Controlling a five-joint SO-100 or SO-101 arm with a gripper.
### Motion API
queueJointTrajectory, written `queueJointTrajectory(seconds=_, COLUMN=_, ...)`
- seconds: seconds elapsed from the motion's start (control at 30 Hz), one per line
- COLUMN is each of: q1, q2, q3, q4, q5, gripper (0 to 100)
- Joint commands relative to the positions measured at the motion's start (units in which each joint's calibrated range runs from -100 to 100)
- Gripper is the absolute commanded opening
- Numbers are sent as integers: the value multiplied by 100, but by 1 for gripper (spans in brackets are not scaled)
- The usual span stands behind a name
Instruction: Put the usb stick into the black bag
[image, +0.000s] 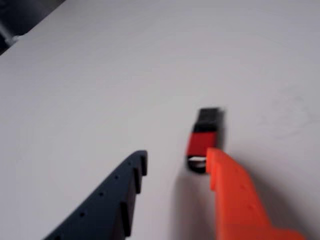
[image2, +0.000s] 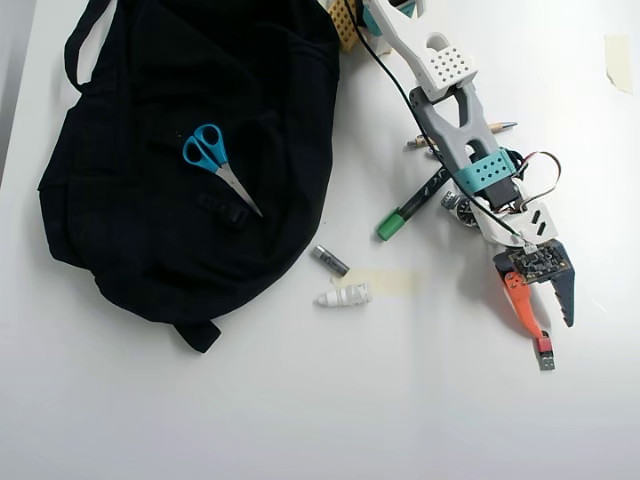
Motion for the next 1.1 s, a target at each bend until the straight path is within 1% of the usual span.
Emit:
queueJointTrajectory(seconds=0.0, q1=-76, q2=-35, q3=-48, q4=-247, q5=189, gripper=16)
queueJointTrajectory(seconds=0.17, q1=-47, q2=31, q3=-48, q4=-256, q5=252, gripper=16)
queueJointTrajectory(seconds=0.4, q1=245, q2=131, q3=-129, q4=-264, q5=304, gripper=16)
queueJointTrajectory(seconds=0.53, q1=298, q2=131, q3=-129, q4=-264, q5=540, gripper=16)
queueJointTrajectory(seconds=0.63, q1=327, q2=122, q3=-129, q4=-264, q5=556, gripper=16)
queueJointTrajectory(seconds=0.73, q1=305, q2=122, q3=-129, q4=-264, q5=556, gripper=16)
queueJointTrajectory(seconds=0.87, q1=238, q2=172, q3=-48, q4=-626, q5=556, gripper=16)
queueJointTrajectory(seconds=1.07, q1=96, q2=280, q3=-39, q4=-643, q5=556, gripper=16)
